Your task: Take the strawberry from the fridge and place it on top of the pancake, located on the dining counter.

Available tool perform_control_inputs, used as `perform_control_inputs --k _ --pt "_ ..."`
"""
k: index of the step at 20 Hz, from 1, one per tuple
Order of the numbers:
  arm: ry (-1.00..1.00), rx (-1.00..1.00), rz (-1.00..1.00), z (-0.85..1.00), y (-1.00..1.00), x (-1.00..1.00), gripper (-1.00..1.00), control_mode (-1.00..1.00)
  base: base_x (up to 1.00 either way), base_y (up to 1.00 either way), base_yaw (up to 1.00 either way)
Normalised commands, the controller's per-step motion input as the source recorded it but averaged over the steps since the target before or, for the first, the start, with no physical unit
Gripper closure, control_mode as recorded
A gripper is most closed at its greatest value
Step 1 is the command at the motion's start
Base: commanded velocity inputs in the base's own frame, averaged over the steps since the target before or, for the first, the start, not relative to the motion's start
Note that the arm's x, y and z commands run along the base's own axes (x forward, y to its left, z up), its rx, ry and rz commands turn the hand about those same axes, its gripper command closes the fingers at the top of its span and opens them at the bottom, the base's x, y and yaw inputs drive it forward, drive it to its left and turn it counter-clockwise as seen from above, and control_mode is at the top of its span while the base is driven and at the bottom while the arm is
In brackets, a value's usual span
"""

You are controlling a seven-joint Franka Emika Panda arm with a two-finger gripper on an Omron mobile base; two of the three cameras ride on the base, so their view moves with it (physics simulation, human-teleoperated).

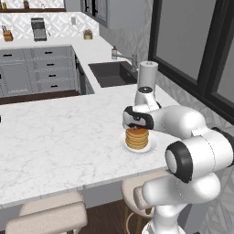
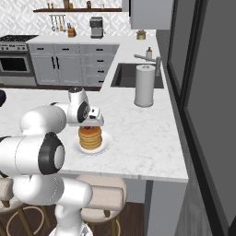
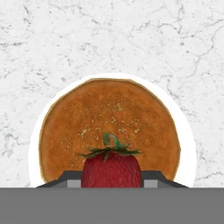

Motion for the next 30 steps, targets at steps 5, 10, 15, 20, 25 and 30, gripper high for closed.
perform_control_inputs --k 5,10,15,20,25,30 --pt "0.0 0.0 0.0 0.0 0.0 0.0 -1.0 -1.0 0.0 0.0 0.0" --pt "-0.01 0.0 0.0 0.0 0.0 -0.02 -1.0 -1.0 0.0 0.0 0.0" --pt "-0.06 0.0 0.0 0.18 0.0 0.0 -1.0 -1.0 0.0 0.0 0.0" --pt "-0.11 -0.01 -0.03 0.51 0.01 -0.71 -1.0 -1.0 0.0 0.0 0.0" --pt "-0.13 0.0 -0.04 0.83 0.13 -1.0 -1.0 -1.0 0.0 0.0 0.0" --pt "-0.02 0.0 -0.03 0.75 0.49 -1.0 -1.0 -1.0 0.0 0.0 0.0"
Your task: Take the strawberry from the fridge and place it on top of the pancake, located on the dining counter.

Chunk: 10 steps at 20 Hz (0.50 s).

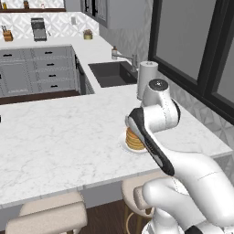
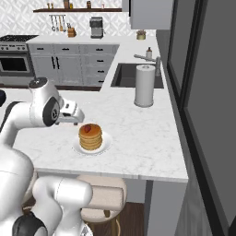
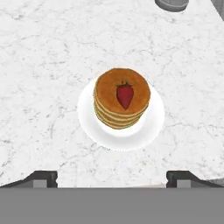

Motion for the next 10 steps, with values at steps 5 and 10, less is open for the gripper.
perform_control_inputs --k 5,10 --pt "0.06 -0.04 -0.11 0.24 0.78 -1.0 -1.0 -1.0 0.0 0.0 0.0" --pt "0.15 -0.07 -0.08 0.0 0.43 -1.0 -1.0 -1.0 0.0 0.0 0.0"
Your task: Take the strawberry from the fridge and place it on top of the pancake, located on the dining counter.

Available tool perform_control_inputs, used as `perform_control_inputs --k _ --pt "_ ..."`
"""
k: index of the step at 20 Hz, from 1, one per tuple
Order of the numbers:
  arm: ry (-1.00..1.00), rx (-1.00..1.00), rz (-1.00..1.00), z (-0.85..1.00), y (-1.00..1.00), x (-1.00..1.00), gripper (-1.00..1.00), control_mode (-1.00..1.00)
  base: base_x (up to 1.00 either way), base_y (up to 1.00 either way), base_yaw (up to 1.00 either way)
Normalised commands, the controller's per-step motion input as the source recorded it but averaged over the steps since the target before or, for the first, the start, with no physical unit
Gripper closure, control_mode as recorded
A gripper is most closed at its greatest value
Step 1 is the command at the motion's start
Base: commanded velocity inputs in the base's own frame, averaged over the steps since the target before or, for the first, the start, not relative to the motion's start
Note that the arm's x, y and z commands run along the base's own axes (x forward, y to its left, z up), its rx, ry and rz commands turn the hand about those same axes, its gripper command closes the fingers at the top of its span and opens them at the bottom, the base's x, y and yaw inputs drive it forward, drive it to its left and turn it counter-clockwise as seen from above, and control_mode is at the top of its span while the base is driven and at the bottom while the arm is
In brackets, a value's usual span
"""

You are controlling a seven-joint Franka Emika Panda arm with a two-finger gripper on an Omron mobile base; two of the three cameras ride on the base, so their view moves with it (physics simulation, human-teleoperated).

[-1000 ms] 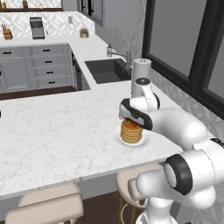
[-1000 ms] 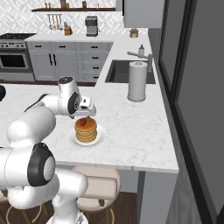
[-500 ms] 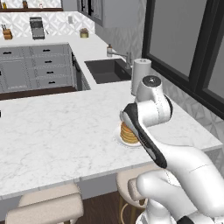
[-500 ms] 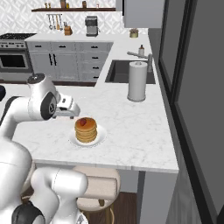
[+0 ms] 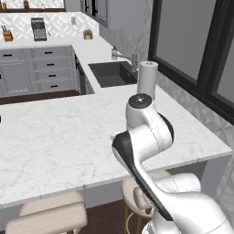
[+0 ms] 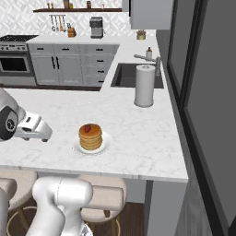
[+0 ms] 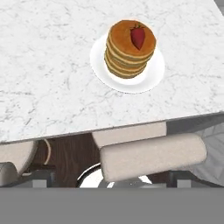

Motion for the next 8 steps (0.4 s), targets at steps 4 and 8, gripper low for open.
perform_control_inputs --k 4,8 --pt "0.32 -0.1 -0.01 -0.25 0.49 -0.35 -1.0 -1.0 0.0 0.0 0.0" --pt "0.32 -0.09 0.0 -0.28 0.19 0.19 -1.0 -1.0 0.0 0.0 0.0"
